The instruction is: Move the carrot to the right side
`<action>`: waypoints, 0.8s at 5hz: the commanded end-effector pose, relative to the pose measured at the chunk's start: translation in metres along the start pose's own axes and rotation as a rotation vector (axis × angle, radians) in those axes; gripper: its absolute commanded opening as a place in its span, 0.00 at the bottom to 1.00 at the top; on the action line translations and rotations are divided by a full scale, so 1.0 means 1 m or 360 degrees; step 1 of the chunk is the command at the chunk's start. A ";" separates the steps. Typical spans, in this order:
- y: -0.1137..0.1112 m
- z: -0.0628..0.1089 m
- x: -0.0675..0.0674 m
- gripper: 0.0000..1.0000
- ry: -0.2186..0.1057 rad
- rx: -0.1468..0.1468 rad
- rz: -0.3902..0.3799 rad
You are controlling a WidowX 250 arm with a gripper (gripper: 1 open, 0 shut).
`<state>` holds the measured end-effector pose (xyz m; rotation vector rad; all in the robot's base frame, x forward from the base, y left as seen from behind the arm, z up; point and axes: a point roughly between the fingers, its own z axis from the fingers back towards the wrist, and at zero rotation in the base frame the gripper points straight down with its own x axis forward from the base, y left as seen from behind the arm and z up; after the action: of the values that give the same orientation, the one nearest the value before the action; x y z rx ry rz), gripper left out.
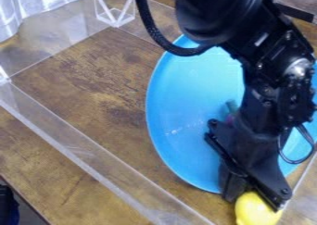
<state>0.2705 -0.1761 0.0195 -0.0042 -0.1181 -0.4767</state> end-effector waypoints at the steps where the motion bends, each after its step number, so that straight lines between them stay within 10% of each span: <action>1: 0.009 -0.006 -0.012 1.00 0.0046 -0.0002 0.0005; 2: 0.011 -0.006 -0.009 0.00 0.0059 0.0000 0.0062; 3: 0.012 -0.007 -0.004 1.00 0.0073 -0.0004 0.0117; 4: 0.013 -0.008 0.000 1.00 0.0086 -0.0008 0.0169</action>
<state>0.2817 -0.1643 0.0186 -0.0015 -0.0867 -0.3981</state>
